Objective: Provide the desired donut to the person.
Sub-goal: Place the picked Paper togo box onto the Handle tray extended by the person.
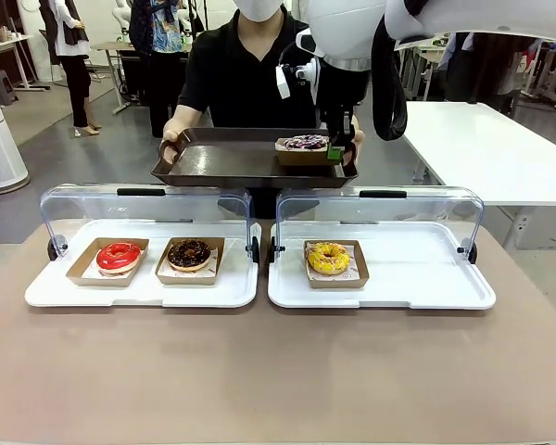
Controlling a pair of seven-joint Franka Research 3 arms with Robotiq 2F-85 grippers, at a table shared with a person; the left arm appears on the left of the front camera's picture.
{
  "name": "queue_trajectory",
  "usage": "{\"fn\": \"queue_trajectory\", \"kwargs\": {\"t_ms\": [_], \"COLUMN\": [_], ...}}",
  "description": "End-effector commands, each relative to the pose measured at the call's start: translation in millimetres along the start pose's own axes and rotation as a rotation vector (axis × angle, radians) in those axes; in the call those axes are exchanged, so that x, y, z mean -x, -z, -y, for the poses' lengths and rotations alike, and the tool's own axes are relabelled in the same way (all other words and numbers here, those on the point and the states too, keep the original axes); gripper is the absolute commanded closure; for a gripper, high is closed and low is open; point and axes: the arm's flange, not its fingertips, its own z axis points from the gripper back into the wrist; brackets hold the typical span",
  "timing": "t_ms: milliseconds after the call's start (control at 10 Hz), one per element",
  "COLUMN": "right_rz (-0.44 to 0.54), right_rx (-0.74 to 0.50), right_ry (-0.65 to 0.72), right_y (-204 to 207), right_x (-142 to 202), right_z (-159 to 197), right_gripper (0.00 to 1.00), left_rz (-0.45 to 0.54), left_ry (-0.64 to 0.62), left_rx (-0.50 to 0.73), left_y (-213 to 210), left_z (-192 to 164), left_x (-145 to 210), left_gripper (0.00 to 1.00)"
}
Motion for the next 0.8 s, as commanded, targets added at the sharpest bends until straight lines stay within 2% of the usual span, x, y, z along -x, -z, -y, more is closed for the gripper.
{"fn": "queue_trajectory", "kwargs": {"t_ms": [0,100,200,300,500,600,700], "right_rz": [0.009,0.011,0.012,0.012,0.01,0.01,0.013], "right_rx": [-0.016,-0.023,-0.027,-0.032,-0.037,-0.039,-0.039], "right_ry": [-0.012,-0.017,-0.012,-0.008,-0.013,-0.016,-0.015], "right_y": [-0.3,0.0,0.2,0.2,0.0,-0.1,-0.4], "right_x": [3.5,4.4,5.2,6.7,6.7,6.3,6.0], "right_z": [9.5,8.3,9.1,10.0,8.5,8.0,8.8], "right_gripper": [0.81,0.41,0.23,0.0,0.0,0.06,0.0], "left_rz": [0.007,0.007,0.007,0.007,0.007,0.007,0.007], "left_ry": [0.002,0.002,0.002,0.002,0.002,0.002,0.002], "left_rx": [0.001,0.001,0.001,0.001,0.001,0.001,0.001], "left_y": [-1.2,-1.2,-1.2,-1.2,-1.2,-1.2,-1.2], "left_z": [0.3,0.3,0.3,0.3,0.3,0.3,0.3], "left_x": [-0.5,-0.5,-0.5,-0.5,-0.5,-0.5,-0.5], "left_gripper": [0.0,0.0,0.0,0.0,0.0,0.0,0.0]}}
